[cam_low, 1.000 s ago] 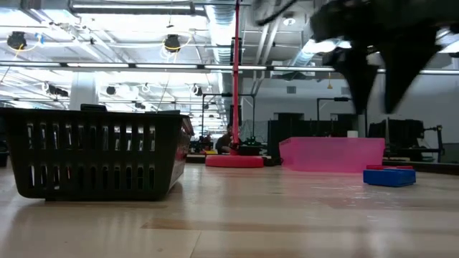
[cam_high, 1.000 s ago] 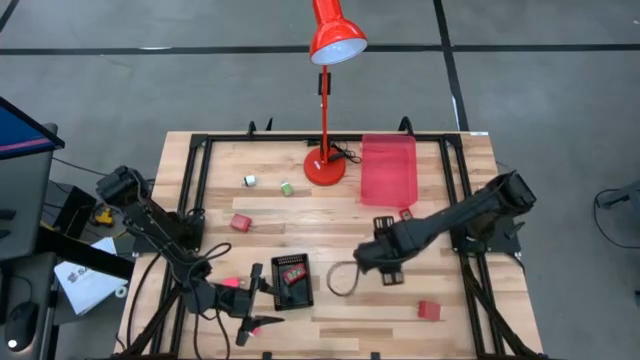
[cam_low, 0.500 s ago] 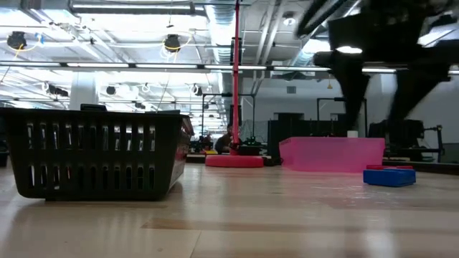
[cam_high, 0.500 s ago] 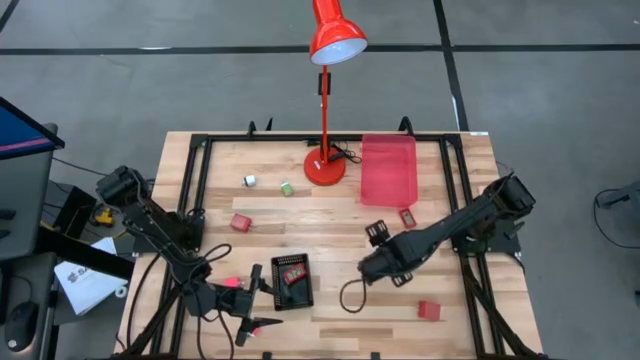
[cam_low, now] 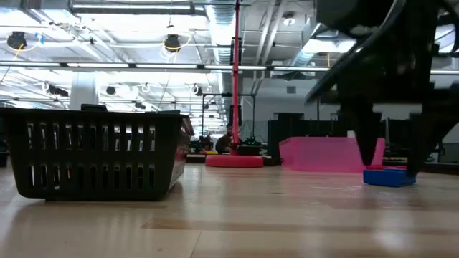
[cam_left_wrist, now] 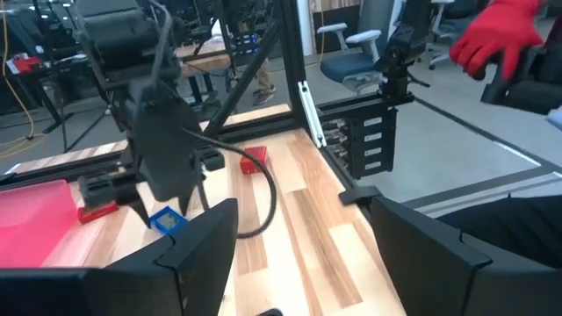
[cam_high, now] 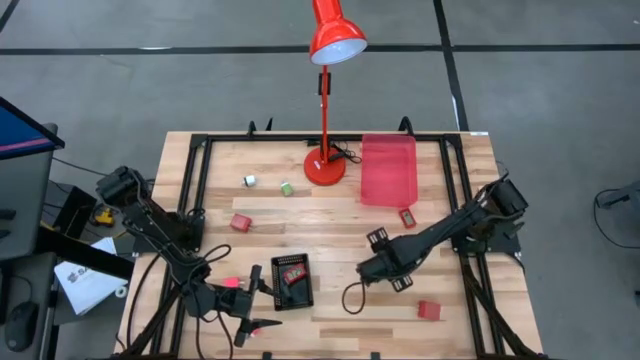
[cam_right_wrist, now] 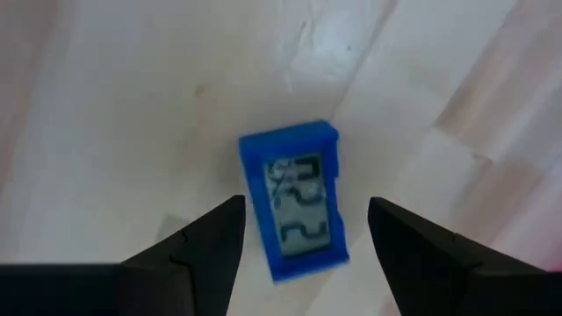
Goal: Pick & Place Office items
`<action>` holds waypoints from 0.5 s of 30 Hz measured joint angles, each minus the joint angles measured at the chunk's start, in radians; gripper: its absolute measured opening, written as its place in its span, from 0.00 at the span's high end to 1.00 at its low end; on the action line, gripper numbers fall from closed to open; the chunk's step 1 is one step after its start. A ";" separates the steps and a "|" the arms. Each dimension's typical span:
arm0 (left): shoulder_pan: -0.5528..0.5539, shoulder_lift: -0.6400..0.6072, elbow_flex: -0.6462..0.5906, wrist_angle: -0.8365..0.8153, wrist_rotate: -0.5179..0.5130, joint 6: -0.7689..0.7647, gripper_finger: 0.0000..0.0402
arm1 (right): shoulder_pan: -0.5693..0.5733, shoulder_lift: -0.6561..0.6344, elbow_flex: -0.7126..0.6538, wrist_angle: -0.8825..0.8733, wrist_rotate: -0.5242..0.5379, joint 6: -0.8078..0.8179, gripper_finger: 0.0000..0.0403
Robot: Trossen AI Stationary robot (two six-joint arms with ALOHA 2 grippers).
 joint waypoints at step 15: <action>0.000 0.000 0.000 -0.008 0.000 -0.005 0.37 | -0.026 0.068 0.003 0.023 -0.032 -0.014 0.42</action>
